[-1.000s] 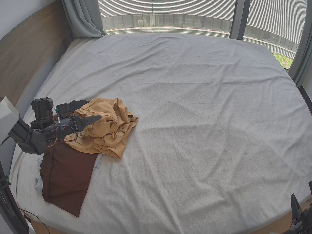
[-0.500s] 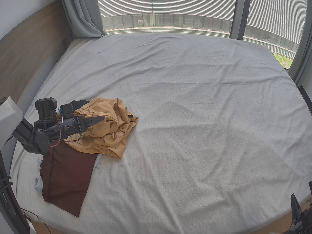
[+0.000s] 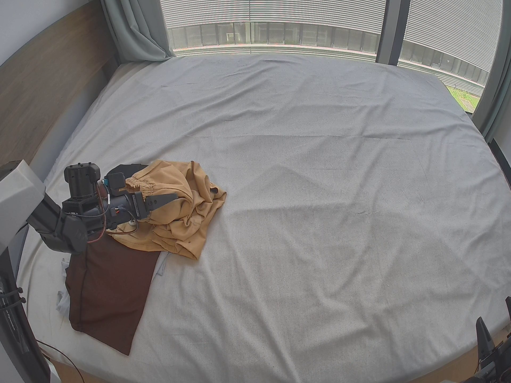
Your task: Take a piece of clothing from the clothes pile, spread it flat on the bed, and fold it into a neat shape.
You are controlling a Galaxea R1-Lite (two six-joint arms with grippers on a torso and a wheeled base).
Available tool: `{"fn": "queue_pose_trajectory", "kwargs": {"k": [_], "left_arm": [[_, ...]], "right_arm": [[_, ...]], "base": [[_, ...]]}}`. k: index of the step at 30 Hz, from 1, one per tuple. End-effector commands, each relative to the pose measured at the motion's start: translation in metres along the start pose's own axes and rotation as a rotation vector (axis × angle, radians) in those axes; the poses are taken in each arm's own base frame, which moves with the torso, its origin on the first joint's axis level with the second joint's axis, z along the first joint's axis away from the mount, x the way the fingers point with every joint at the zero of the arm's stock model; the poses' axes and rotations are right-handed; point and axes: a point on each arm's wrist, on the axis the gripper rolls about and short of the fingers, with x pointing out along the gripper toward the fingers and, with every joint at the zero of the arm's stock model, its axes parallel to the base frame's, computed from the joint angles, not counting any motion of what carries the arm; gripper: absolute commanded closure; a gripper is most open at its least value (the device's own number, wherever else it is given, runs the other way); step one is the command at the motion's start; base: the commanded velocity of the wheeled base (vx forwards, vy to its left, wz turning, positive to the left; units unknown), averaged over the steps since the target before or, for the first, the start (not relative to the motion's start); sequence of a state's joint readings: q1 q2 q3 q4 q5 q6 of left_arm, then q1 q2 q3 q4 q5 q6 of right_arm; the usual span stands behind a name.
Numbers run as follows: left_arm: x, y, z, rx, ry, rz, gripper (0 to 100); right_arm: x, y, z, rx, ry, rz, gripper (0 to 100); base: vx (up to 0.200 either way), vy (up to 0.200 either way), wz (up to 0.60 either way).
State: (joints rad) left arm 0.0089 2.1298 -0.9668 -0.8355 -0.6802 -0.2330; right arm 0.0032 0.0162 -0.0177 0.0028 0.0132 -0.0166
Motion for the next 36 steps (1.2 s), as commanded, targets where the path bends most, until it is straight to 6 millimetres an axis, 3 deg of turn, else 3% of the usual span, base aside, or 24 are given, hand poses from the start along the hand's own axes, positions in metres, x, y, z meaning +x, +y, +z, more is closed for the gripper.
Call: {"fn": "queue_pose_trajectory", "kwargs": {"k": [1,5,6,19,27,36], "left_arm": [[0.002,0.001,0.002,0.003,-0.007,-0.001,0],[0.002,0.002,0.001,0.002,-0.004,0.0,0],[0.002,0.002,0.001,0.0,-0.002,-0.001,100],[0.003,0.004,-0.001,-0.013,0.002,0.0,100],[-0.009,-0.018,0.013,-0.052,-0.029,-0.027,100],[-0.013,-0.029,0.02,-0.086,-0.043,-0.045,100]], "right_arm": [[0.0,0.0,-0.005,0.0,0.0,0.0,0],[0.0,0.0,-0.005,0.0,0.0,0.0,0],[0.0,0.0,-0.005,0.0,0.0,-0.001,0],[0.0,0.0,-0.005,0.0,0.0,-0.001,0],[0.0,0.0,-0.005,0.0,0.0,0.0,0],[0.0,0.0,-0.005,0.0,0.0,0.0,0]], "base": [[0.0,0.0,0.0],[0.0,0.0,0.0],[0.0,0.0,0.0],[0.0,0.0,0.0],[0.0,0.0,0.0],[0.0,0.0,0.0]]}}
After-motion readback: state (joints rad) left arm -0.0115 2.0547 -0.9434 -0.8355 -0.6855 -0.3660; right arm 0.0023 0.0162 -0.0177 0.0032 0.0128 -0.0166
